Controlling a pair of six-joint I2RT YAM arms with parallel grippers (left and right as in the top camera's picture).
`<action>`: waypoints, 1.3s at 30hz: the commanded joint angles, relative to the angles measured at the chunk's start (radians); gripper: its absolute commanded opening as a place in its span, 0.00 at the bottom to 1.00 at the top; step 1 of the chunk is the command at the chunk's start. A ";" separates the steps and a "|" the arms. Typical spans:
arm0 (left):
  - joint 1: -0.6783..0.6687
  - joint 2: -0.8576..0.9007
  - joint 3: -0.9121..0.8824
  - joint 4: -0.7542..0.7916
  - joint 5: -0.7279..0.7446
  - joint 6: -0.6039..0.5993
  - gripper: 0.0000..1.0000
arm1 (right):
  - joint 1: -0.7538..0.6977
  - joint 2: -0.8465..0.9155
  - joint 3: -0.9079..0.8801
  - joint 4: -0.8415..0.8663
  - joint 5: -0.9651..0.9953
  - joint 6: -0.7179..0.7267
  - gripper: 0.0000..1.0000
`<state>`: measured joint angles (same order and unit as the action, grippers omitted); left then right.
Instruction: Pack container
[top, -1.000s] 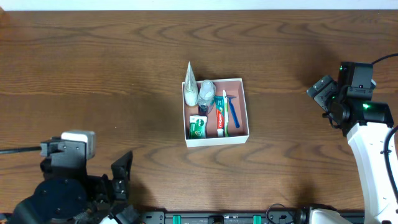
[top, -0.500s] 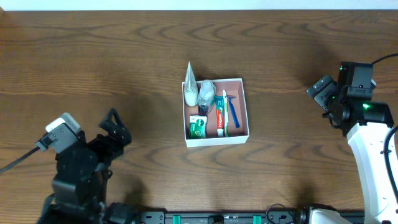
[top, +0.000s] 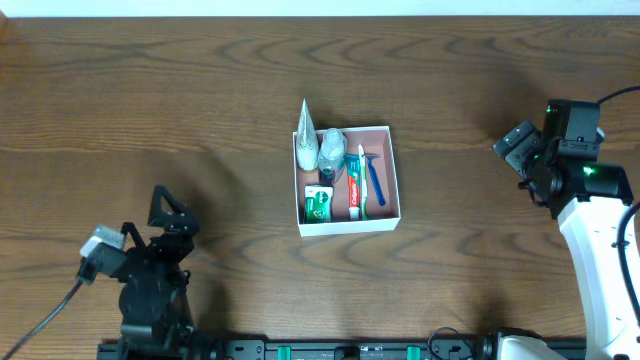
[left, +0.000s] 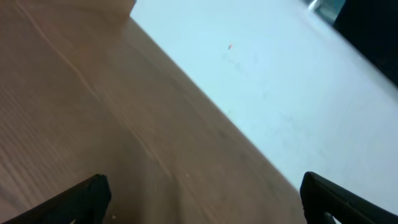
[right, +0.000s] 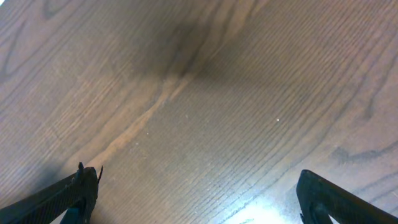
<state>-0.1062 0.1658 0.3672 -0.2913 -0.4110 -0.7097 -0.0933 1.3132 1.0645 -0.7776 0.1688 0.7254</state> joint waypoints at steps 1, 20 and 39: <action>0.009 -0.082 -0.060 0.038 -0.051 -0.003 0.98 | -0.006 -0.013 0.003 -0.001 0.007 -0.009 0.99; 0.049 -0.164 -0.363 0.261 -0.050 -0.017 0.98 | -0.006 -0.013 0.003 -0.001 0.007 -0.009 0.99; 0.049 -0.162 -0.363 0.251 -0.047 0.001 0.98 | -0.006 -0.013 0.003 -0.001 0.007 -0.009 0.99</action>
<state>-0.0616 0.0101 0.0269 -0.0113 -0.4488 -0.7212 -0.0933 1.3132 1.0645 -0.7780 0.1688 0.7258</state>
